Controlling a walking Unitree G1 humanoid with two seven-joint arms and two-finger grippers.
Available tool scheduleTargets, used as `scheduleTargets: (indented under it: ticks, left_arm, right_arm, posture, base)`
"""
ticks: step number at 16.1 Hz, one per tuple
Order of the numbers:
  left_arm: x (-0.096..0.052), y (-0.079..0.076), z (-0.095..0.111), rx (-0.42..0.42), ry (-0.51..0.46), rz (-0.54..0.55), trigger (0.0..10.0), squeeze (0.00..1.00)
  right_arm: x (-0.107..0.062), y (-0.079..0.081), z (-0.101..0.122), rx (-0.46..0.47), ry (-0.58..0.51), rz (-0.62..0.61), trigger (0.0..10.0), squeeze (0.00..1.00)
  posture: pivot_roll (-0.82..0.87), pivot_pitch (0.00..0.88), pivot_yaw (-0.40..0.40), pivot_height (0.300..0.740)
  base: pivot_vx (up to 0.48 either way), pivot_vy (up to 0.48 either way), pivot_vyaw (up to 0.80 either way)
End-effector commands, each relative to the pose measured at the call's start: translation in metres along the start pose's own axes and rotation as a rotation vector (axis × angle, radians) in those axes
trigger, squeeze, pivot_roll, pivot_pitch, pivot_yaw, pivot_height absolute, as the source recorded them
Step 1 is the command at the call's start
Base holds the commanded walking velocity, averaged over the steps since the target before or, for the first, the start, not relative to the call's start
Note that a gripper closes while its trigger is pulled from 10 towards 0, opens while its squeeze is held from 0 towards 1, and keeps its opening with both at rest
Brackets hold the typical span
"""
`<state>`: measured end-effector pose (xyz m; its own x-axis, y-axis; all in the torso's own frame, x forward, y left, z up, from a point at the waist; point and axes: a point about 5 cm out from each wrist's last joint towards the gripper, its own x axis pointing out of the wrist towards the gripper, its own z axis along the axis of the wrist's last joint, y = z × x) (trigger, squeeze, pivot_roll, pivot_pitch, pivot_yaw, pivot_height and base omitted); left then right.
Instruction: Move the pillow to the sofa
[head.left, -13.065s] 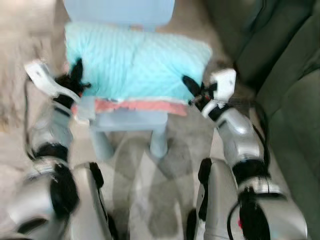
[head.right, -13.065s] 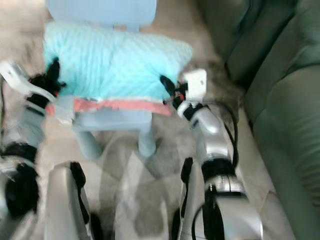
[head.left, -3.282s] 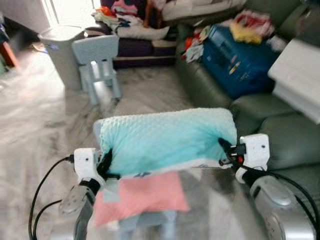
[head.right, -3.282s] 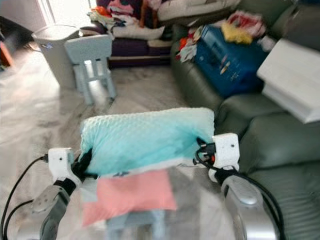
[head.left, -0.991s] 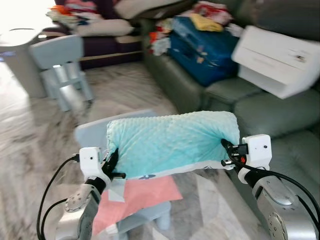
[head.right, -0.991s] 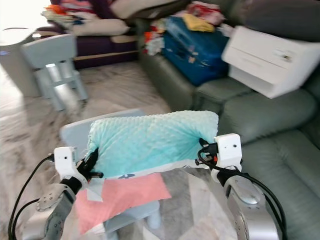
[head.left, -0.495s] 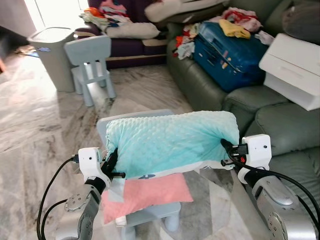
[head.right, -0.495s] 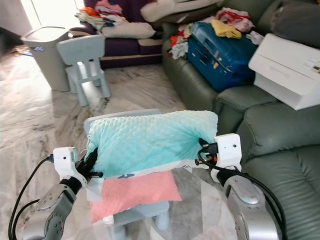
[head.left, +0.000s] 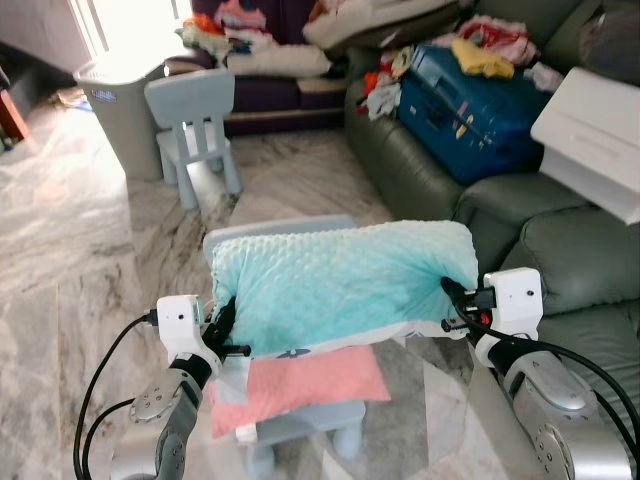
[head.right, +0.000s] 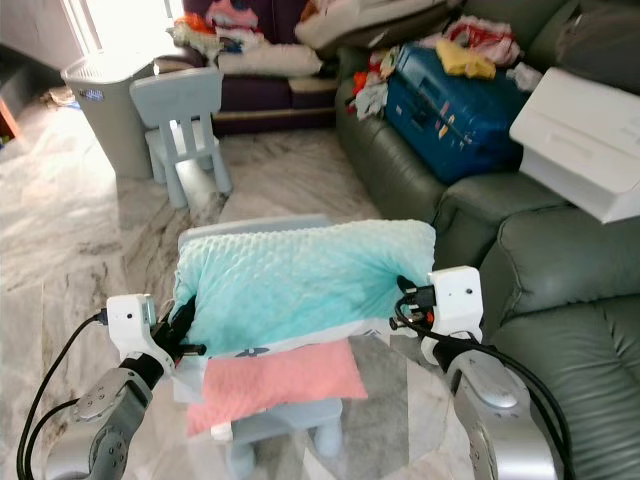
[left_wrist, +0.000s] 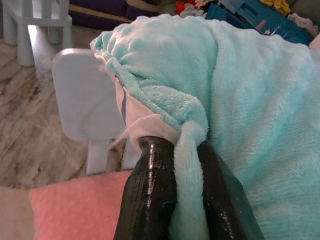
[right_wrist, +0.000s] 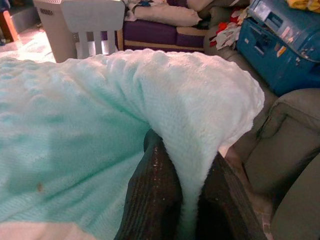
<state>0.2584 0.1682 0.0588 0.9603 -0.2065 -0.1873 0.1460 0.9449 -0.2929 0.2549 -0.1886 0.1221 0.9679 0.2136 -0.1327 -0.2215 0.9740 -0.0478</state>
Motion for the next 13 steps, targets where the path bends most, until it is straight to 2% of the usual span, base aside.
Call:
scheduleTargets:
  ticks: [1, 13]
  left_arm:
    - [0.0002, 0.0009, 0.0022, 0.005, 0.001, -0.006, 10.0, 0.00]
    - [0.0018, 0.0004, 0.0038, 0.003, 0.002, -0.007, 10.0, 0.00]
  right_arm:
    - [0.0009, 0.0002, 0.0075, -0.005, -0.031, 0.001, 10.0, 0.00]
    - [0.0025, 0.0004, 0.0068, 0.003, -0.032, -0.003, 10.0, 0.00]
  posture:
    - [-0.20, 0.000, -0.012, 0.740]
    - [-0.20, 0.000, -0.005, 0.740]
  base:
    - [-0.285, 0.000, 0.00]
    - [-0.279, 0.000, 0.00]
